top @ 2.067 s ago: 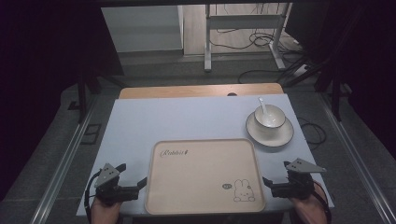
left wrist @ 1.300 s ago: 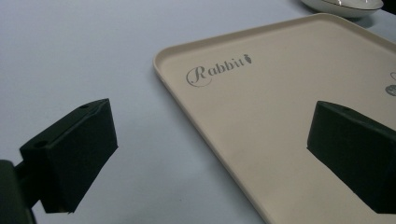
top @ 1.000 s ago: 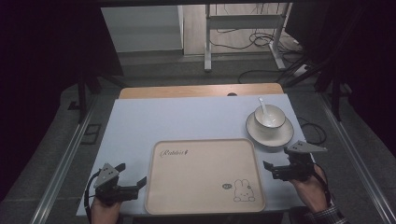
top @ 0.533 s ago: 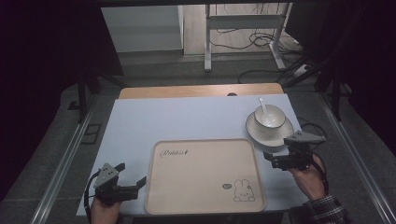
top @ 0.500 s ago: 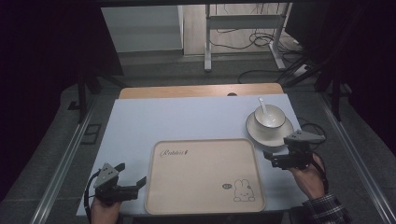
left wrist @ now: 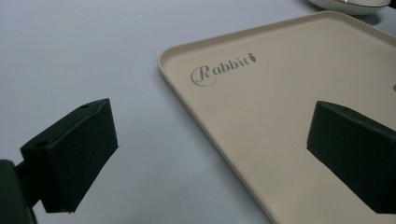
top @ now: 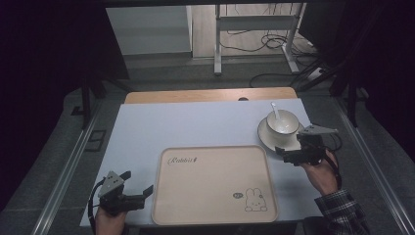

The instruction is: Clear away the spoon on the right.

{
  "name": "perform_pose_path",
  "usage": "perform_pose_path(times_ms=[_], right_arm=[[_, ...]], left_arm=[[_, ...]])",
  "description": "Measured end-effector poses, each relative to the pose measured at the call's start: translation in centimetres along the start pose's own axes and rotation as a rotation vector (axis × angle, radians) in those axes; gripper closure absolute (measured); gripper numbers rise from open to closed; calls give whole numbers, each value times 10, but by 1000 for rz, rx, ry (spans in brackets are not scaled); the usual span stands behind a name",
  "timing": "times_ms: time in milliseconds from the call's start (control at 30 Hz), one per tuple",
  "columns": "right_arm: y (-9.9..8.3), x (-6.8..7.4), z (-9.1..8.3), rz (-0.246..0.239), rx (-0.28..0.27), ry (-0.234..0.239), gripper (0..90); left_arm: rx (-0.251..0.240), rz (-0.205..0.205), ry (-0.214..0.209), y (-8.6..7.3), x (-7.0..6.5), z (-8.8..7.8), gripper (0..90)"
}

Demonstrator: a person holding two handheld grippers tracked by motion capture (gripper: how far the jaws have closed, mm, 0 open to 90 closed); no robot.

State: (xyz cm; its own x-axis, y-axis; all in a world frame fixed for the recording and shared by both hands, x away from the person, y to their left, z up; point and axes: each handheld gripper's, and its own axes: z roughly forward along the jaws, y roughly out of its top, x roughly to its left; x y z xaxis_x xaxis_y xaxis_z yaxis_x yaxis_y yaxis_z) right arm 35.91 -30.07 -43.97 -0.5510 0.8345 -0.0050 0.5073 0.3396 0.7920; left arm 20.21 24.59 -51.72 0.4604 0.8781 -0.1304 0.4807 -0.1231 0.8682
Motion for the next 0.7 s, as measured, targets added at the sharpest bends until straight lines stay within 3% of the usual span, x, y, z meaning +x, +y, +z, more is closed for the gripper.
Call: perform_pose_path(times_ms=[533,700], right_arm=[[27,-18,28,43,74,-30,1],[32,-22,36,37,87,-62,88]], left_arm=[[6,2,-2,0,0,0,15],[4,2,-3,0,0,0,14]])
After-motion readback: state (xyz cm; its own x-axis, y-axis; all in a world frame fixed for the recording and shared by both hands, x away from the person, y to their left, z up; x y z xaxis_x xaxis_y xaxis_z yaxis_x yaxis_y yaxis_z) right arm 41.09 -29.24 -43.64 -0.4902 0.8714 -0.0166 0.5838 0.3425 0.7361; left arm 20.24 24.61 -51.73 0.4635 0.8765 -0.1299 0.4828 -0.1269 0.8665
